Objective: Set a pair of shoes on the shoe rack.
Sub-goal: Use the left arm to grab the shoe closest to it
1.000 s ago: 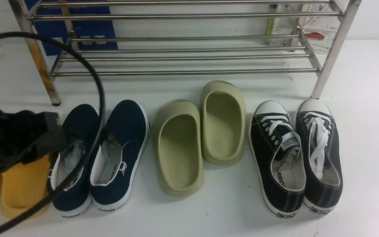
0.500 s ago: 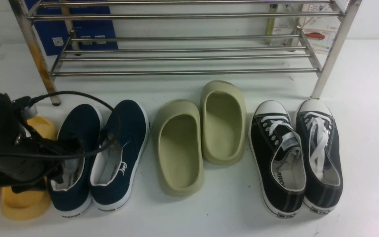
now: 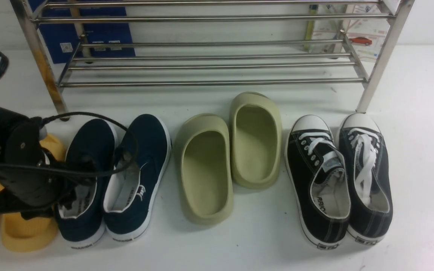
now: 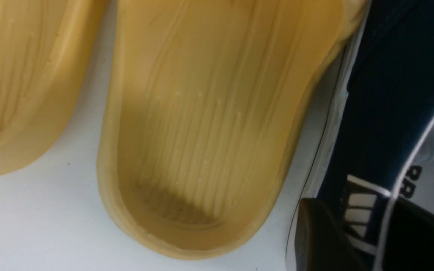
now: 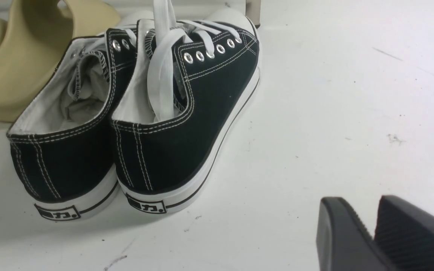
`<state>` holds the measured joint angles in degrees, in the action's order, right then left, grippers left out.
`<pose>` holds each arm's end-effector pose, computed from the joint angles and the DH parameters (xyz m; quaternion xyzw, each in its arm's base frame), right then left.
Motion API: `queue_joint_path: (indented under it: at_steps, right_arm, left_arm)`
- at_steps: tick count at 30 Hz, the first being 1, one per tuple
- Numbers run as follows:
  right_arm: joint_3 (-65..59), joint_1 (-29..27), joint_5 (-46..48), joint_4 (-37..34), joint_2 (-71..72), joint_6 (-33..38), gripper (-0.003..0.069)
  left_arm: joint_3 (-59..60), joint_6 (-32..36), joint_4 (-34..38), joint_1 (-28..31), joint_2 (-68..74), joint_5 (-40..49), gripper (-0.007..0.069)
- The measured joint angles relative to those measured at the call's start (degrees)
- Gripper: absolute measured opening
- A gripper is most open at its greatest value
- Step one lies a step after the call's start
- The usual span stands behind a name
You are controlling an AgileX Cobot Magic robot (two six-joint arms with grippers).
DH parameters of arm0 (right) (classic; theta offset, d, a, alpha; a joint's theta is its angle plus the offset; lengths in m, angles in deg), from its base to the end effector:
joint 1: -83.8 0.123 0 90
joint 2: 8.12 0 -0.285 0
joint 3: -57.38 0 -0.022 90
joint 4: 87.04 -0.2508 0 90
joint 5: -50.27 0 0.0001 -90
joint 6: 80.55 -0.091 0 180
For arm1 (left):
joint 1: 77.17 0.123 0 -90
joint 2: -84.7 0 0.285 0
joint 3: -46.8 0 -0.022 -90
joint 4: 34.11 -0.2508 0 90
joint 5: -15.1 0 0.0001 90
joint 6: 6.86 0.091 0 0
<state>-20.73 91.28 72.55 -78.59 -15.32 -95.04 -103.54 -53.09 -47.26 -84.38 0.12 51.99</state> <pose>0.0523 0.0017 0.1739 0.0108 0.8056 0.0506 0.5902 0.2731 -0.0220 0.1952 -0.2526 0.9514 0.0035 0.1760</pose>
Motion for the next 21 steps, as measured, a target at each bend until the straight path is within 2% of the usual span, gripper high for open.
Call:
queue_joint_path:
  at_steps: [4, 7, 10, 21]
  right_arm:
    - [0.0, 0.0, 0.0, 0.0, 0.0, 0.0, 0.0187]
    - [0.0, 0.0, 0.0, 0.0, 0.0, 0.0, 0.0186]
    - [0.0, 0.0, 0.0, 0.0, 0.0, 0.0, 0.0186]
    - [0.0, 0.0, 0.0, 0.0, 0.0, 0.0, 0.0199]
  left_arm:
    - [0.0, 1.6, 0.0, 0.0, 1.3, -1.1, 0.0218]
    - [0.0, 3.3, 0.3, 0.0, 1.1, -1.4, 0.0153]
    - [0.0, 4.3, 0.8, 0.0, -0.1, -1.0, 0.0020]
    - [-0.5, 5.8, 1.8, 0.0, -14.6, 2.4, 0.0021]
